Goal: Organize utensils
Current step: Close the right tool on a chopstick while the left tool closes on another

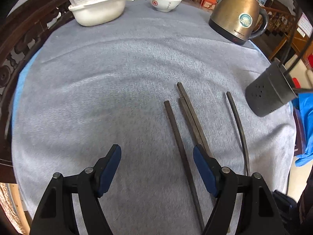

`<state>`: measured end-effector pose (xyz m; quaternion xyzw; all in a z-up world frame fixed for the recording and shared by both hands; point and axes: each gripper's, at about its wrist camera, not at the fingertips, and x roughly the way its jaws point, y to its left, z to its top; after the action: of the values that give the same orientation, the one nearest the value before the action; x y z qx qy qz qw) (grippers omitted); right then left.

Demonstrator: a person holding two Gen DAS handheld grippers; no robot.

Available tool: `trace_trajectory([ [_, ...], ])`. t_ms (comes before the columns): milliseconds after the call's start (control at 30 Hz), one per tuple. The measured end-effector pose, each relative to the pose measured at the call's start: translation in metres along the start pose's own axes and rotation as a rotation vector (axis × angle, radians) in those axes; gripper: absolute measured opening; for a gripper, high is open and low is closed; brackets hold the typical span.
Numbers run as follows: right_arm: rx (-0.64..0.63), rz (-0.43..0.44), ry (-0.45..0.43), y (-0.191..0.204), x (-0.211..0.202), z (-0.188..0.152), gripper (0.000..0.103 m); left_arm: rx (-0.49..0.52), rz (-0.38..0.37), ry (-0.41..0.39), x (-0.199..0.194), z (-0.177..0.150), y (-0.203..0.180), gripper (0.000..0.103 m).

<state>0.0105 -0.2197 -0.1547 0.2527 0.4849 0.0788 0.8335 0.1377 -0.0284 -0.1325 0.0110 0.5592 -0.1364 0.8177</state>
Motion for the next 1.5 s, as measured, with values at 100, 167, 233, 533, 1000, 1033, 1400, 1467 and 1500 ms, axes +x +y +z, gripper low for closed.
trace_trajectory([
  [100,0.026,0.022,0.001,-0.004,0.002,0.001,0.010,-0.018,-0.008,0.011,0.006,0.005,0.001,0.077],
  [167,0.030,0.027,-0.001,-0.005,0.003,0.001,0.010,-0.022,-0.011,0.014,0.011,0.008,0.002,0.077],
  [233,0.029,0.029,-0.003,-0.005,0.003,0.001,0.010,-0.018,-0.005,0.002,0.013,0.009,0.002,0.072],
  [533,0.038,0.037,-0.001,-0.008,0.004,0.002,0.010,0.048,-0.041,-0.032,0.014,0.013,0.002,0.019],
  [1000,-0.043,-0.042,-0.019,0.012,0.003,0.011,0.044,0.178,-0.146,-0.022,0.008,0.001,0.022,0.020],
  [1033,-0.052,-0.048,-0.033,0.014,0.001,0.014,0.050,0.177,-0.147,-0.021,0.008,0.000,0.024,0.021],
  [1400,-0.278,-0.205,-0.117,0.061,0.026,0.070,0.038,0.098,-0.174,-0.021,-0.009,-0.001,0.049,0.027],
  [1467,-0.299,-0.233,-0.104,0.066,0.039,0.081,0.037,0.078,-0.171,-0.004,-0.009,0.003,0.050,0.027],
  [1500,-0.311,-0.253,-0.096,0.068,0.048,0.087,0.034,0.070,-0.170,0.007,-0.008,0.005,0.050,0.027],
])
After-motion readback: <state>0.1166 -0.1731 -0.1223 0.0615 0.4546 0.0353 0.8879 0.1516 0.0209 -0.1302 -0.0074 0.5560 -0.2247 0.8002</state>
